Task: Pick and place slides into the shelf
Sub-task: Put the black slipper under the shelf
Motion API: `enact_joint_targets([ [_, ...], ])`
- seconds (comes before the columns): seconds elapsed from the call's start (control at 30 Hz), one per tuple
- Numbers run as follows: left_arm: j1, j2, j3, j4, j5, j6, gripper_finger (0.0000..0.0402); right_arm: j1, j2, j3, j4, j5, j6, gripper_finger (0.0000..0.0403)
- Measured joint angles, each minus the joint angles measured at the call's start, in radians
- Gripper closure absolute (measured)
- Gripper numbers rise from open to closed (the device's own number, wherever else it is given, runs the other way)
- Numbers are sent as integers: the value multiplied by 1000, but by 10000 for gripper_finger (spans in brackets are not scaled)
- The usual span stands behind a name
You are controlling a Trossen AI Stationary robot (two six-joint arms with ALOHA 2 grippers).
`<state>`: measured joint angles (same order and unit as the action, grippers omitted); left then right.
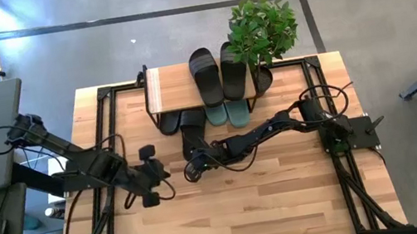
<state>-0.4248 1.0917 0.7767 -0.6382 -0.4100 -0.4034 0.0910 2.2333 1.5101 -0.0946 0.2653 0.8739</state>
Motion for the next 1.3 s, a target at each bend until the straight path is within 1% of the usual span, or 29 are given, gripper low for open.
enact_joint_targets([
  [0.1,0,29,0,-37,-30,31,398,5,0,0,0,0,-18,403],
  [0.27,0,48,0,-83,2,36,398,16,-2,-1,-4,-9,-19,403],
  [0.37,0,47,0,-101,1,29,398,26,-2,-1,-6,-4,-19,403],
  [0.5,0,47,0,-133,-83,31,398,35,-2,-1,-6,-3,-42,403],
  [0.63,0,47,0,-155,-125,35,392,37,-2,-1,-6,-16,-45,402],
  [0.73,0,47,0,-175,-127,37,364,37,-12,-2,-13,-36,-76,402],
  [0.93,0,47,0,-216,-181,33,277,44,-51,-2,-43,-40,-139,402],
  [1.03,0,47,-1,-241,-266,33,244,51,-63,-2,-47,-44,-157,402],
  [1.1,0,51,-15,-237,-357,34,230,58,-68,-2,-44,-59,-168,400],
  [1.17,20,52,-40,-242,-408,37,220,68,-77,-2,-45,-72,-176,391],
  [1.2,33,52,-53,-234,-402,35,216,75,-84,-2,-49,-74,-180,383],
  [1.3,78,52,-106,-190,-328,32,210,93,-107,-1,-67,-54,-222,354],
])
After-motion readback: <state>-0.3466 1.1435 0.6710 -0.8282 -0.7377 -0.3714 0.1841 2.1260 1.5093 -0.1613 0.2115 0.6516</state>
